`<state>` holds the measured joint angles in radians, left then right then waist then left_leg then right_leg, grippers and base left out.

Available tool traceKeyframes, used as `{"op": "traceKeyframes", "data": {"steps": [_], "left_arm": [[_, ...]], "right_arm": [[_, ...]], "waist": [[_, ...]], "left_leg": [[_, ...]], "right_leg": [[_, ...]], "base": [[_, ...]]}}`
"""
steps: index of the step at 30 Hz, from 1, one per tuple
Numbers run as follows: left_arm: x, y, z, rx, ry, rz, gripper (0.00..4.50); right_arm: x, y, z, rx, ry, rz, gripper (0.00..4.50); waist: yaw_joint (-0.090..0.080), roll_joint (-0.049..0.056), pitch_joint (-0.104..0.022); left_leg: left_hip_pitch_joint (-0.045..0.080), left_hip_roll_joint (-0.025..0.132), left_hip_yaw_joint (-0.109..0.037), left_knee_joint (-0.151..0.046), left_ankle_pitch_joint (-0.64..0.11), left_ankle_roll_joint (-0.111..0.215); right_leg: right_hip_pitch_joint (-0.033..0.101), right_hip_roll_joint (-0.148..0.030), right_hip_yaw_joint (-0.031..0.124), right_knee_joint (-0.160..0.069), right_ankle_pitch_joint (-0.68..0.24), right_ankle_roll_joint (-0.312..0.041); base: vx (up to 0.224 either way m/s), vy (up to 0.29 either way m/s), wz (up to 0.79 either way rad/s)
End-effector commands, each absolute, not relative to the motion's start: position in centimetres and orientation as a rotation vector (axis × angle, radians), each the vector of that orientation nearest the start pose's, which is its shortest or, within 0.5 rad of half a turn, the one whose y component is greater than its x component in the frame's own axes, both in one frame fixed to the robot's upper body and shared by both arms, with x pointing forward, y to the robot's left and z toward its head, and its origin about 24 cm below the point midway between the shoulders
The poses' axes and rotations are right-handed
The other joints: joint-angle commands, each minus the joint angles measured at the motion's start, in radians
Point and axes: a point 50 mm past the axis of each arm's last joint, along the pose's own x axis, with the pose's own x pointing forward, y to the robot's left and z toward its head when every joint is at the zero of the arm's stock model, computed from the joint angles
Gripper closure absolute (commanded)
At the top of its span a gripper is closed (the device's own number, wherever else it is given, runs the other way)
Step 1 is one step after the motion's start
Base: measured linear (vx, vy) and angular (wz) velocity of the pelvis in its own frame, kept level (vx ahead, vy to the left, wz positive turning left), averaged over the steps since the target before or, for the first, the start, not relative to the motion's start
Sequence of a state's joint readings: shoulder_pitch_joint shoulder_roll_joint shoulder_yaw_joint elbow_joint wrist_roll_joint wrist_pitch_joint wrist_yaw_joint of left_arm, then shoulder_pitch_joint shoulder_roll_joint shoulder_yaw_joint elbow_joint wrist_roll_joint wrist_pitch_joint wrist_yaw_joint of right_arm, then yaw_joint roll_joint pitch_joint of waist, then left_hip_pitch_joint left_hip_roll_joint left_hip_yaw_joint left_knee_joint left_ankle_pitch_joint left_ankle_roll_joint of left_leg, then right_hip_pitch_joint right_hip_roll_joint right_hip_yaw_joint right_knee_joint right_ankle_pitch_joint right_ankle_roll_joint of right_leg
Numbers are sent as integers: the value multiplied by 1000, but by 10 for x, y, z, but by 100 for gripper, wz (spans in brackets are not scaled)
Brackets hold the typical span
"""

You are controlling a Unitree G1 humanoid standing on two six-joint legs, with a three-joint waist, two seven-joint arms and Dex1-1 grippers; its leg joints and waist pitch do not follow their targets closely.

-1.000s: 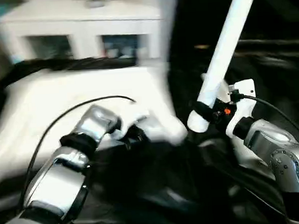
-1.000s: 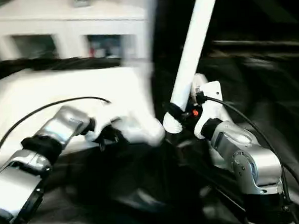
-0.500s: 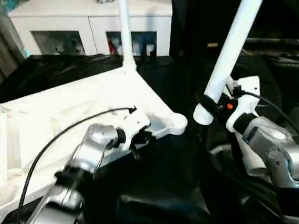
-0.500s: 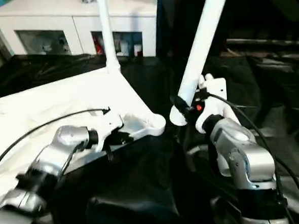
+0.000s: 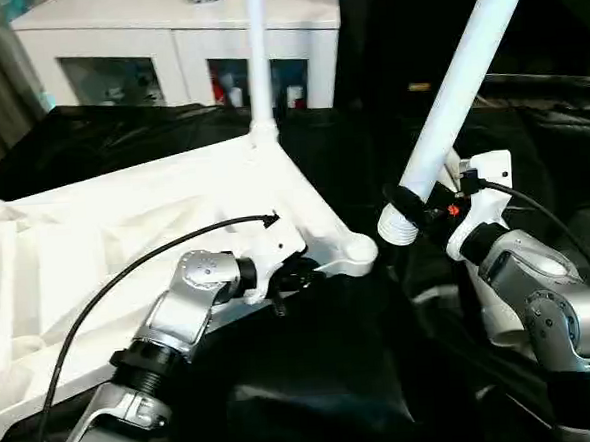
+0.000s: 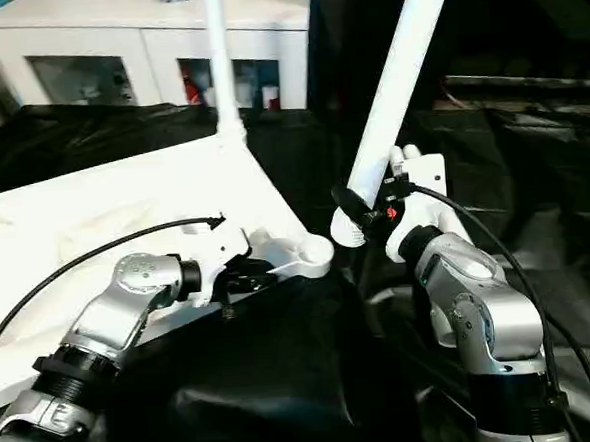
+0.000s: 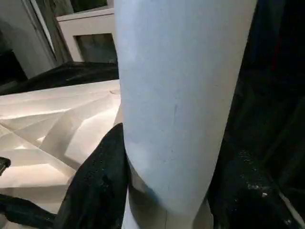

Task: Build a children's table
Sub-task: Rotate table base

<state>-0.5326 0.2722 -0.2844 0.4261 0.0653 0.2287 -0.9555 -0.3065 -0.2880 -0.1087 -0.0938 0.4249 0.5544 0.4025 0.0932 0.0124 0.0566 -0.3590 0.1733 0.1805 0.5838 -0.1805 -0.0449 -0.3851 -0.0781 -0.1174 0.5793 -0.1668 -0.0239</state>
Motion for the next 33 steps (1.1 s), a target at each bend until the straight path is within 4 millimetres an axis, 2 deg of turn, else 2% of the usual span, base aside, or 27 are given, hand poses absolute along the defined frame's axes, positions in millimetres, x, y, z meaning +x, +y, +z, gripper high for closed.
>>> {"op": "traceKeyframes", "data": {"steps": [1, 5, 14, 15, 16, 17, 22, 25, 33], "left_arm": [[314, 102, 55, 431, 384, -1159, 362], [313, 107, 52, 470, 426, -1133, 362], [311, 105, 57, 399, 404, -1142, 362], [310, 105, 57, 394, 408, -1146, 362], [310, 106, 57, 398, 411, -1146, 362], [310, 106, 57, 398, 411, -1146, 390], [309, 107, 56, 397, 423, -1142, 402], [308, 108, 55, 402, 431, -1141, 435], [306, 111, 49, 457, 465, -1141, 450]], "right_arm": [[297, -174, 112, 159, 100, 481, 262], [297, -175, 112, 158, 101, 484, 262], [299, -172, 113, 159, 101, 503, 262], [299, -172, 112, 159, 103, 507, 262], [299, -171, 112, 159, 103, 508, 262], [299, -171, 112, 159, 103, 508, 262], [300, -171, 112, 159, 104, 514, 262], [300, -170, 112, 160, 104, 516, 262], [300, -170, 112, 161, 103, 521, 262]], "waist": [[-1, -13, -67], [-5, -14, -68], [-3, -14, -69], [-3, -18, -70], [-2, -18, -69], [-2, -17, -69], [-3, -18, -70], [-3, -18, -70], [-3, -18, -68]], "left_leg": [[11, 63, -26, -67, -181, 31], [9, 62, -25, -66, -171, 35], [10, 63, -23, -65, -170, 34], [10, 63, -23, -64, -166, 36], [10, 63, -23, -64, -163, 37], [10, 63, -23, -64, -164, 37], [10, 63, -23, -64, -161, 36], [10, 63, -23, -64, -158, 38], [10, 62, -23, -65, -172, 33]], "right_leg": [[44, -92, 67, -74, -328, -115], [45, -92, 68, -70, -305, -126], [45, -94, 68, -69, -303, -140], [45, -94, 68, -68, -303, -139], [45, -94, 68, -69, -308, -137], [44, -94, 68, -70, -310, -136], [45, -92, 68, -67, -295, -135], [45, -92, 68, -67, -290, -137], [44, -92, 68, -72, -324, -124]], "base": [[0, 0, 0], [0, 0, 0], [0, 0, 0], [0, 0, 0], [0, 0, 0], [0, 0, 0], [0, 0, 0], [0, 0, 0], [0, 0, 0]]}}
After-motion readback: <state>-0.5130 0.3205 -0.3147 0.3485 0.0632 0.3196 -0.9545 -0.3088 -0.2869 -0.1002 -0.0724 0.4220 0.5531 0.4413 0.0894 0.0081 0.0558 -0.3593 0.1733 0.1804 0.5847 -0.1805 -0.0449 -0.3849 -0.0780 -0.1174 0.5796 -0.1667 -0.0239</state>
